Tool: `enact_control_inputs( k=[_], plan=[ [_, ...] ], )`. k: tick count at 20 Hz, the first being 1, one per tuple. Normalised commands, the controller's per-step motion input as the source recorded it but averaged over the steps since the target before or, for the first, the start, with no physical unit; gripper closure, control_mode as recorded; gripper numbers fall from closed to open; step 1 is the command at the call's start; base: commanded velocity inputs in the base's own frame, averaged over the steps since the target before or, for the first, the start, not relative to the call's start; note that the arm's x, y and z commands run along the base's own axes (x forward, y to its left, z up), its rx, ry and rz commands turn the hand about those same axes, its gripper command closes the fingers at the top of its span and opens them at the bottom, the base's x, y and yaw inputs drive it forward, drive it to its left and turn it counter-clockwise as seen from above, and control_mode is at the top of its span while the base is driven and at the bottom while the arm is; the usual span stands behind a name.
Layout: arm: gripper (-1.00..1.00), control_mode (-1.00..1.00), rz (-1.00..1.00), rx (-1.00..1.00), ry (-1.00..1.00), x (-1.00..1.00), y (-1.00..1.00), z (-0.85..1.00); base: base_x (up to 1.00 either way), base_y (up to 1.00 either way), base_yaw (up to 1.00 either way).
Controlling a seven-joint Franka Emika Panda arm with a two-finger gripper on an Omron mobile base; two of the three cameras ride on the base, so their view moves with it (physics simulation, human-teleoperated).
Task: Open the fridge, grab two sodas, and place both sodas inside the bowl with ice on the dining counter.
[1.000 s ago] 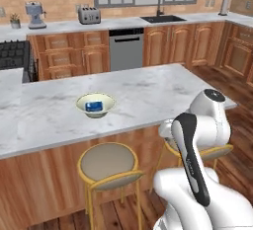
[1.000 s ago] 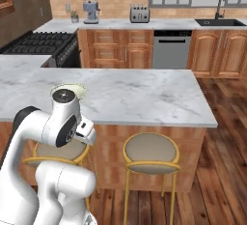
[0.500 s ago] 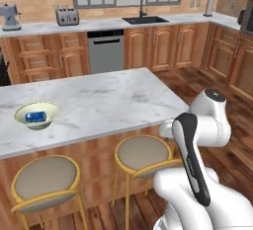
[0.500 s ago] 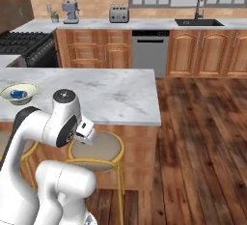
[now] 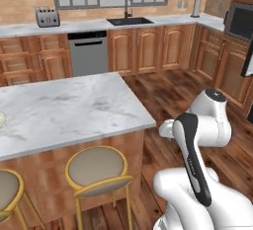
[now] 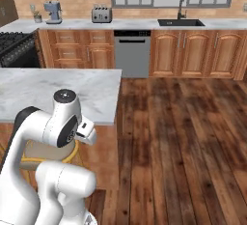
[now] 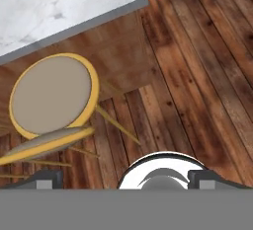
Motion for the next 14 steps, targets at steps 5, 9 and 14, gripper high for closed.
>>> enact_control_inputs(
  k=[5, 9, 14],
  plan=[
    [-1.0, 1.0, 0.0, 0.0, 0.0, 0.0, 0.0, 0.0, 0.35, -0.51, 0.0],
    [-1.0, 1.0, 0.0, 0.0, 0.0, 0.0, 0.0, 0.0, 0.4, -0.42, 0.0],
    [-1.0, 1.0, 0.0, 0.0, 0.0, 0.0, 0.0, 0.0, 0.43, -0.4, 0.0]
  ],
)
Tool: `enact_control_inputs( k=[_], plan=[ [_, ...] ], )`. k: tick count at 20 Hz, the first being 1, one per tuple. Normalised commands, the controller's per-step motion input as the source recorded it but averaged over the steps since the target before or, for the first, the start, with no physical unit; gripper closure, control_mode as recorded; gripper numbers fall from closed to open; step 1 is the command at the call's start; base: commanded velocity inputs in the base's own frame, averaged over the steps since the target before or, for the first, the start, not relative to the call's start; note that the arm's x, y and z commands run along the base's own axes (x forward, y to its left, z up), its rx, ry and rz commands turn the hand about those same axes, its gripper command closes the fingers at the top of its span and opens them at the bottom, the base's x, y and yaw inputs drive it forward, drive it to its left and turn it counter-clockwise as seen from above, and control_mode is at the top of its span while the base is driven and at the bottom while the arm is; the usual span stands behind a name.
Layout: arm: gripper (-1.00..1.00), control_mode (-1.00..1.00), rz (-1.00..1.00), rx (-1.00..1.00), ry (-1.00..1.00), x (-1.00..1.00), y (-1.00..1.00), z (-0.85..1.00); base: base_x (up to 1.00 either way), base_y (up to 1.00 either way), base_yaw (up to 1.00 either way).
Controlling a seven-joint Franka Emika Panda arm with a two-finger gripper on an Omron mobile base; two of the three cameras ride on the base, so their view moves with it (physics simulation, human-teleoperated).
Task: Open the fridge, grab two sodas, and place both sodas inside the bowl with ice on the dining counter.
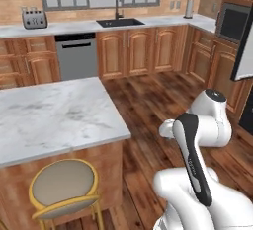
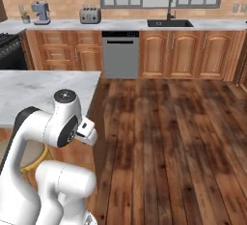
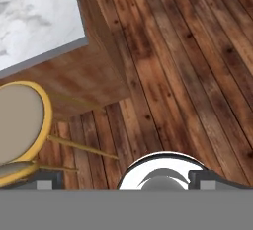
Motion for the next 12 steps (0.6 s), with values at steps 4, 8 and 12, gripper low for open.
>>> enact_control_inputs(
  k=[4, 8, 12],
  plan=[
    [-1.0, 1.0, 0.0, 0.0, 0.0, 0.0, 0.0, 0.0, 0.46, -0.39, 0.0],
    [-1.0, 1.0, 0.0, 0.0, 0.0, 0.0, 0.0, 0.0, 0.43, -0.48, 0.0],
    [-1.0, 1.0, 0.0, 0.0, 0.0, 0.0, 0.0, 0.0, 0.32, -0.66, 0.0]
  ],
)
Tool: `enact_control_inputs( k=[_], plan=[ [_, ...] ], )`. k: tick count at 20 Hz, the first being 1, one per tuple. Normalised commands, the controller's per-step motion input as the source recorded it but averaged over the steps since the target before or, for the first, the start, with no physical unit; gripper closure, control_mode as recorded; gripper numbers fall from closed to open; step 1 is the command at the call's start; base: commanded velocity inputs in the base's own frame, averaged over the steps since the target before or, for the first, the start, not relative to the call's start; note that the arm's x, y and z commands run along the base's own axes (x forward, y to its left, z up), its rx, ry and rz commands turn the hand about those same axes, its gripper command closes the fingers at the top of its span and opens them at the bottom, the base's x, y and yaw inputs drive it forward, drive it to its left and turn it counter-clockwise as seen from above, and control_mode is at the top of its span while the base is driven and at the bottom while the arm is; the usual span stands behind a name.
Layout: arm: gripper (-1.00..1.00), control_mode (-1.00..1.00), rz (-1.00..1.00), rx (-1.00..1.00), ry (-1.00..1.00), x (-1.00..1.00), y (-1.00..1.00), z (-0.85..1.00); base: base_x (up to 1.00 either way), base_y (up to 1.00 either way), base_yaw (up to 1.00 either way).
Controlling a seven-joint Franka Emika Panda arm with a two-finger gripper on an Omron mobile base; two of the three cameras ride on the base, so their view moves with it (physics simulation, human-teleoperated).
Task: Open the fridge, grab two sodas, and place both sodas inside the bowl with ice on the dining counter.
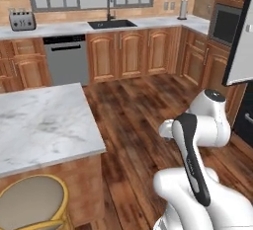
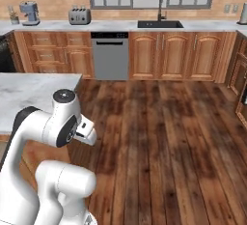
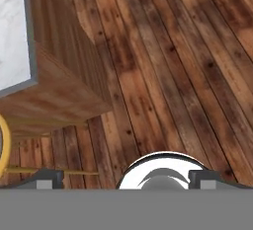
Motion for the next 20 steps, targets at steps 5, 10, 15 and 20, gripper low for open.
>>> enact_control_inputs(
  k=[5, 10, 15, 20],
  plan=[
    [-1.0, 1.0, 0.0, 0.0, 0.0, 0.0, 0.0, 0.0, 0.25, -0.7, -0.04],
    [-1.0, 1.0, 0.0, 0.0, 0.0, 0.0, 0.0, 0.0, 0.64, -0.27, -0.14],
    [-1.0, 1.0, 0.0, 0.0, 0.0, 0.0, 0.0, 0.0, 0.69, -0.01, -0.32],
    [-1.0, 1.0, 0.0, 0.0, 0.0, 0.0, 0.0, 0.0, 0.34, -0.2, -0.49]
  ],
)
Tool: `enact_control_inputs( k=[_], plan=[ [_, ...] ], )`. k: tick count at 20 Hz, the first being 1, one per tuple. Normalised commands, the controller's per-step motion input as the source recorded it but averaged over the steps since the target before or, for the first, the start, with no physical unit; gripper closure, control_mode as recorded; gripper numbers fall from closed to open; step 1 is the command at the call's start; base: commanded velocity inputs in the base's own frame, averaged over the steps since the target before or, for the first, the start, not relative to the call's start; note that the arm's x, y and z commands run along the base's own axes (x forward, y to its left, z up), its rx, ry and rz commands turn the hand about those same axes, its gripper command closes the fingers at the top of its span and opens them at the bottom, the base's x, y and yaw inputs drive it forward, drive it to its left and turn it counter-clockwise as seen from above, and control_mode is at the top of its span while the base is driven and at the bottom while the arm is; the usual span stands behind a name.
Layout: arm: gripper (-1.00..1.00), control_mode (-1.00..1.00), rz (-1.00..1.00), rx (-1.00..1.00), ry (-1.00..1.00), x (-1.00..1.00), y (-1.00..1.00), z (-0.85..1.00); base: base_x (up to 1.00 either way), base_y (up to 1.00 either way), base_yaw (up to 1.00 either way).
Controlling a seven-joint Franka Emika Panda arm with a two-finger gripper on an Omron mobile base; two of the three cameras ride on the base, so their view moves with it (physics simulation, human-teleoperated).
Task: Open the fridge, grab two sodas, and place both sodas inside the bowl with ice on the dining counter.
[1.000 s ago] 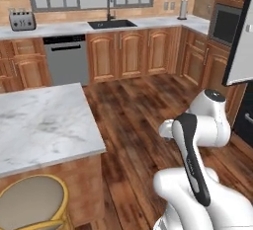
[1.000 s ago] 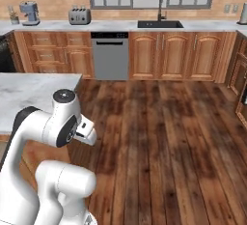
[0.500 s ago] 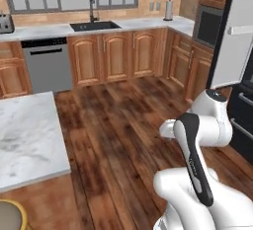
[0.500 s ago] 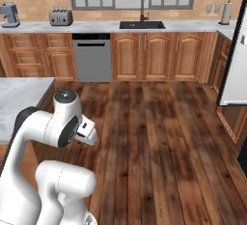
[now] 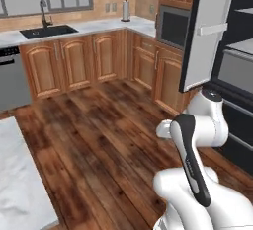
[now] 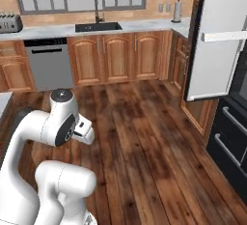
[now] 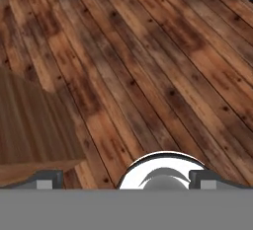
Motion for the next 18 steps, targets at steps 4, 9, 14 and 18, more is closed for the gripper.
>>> enact_control_inputs(
  k=[4, 9, 14, 18],
  plan=[
    [-1.0, 1.0, 0.0, 0.0, 0.0, 0.0, 0.0, 0.0, 0.28, -0.15, -0.57],
    [-1.0, 1.0, 0.0, 0.0, 0.0, 0.0, 0.0, 0.0, 0.5, -0.04, -0.52],
    [-1.0, 1.0, 0.0, 0.0, 0.0, 0.0, 0.0, 0.0, 0.97, 0.01, -0.34],
    [-1.0, 1.0, 0.0, 0.0, 0.0, 0.0, 0.0, 0.0, 0.9, 0.0, -0.33]
  ],
)
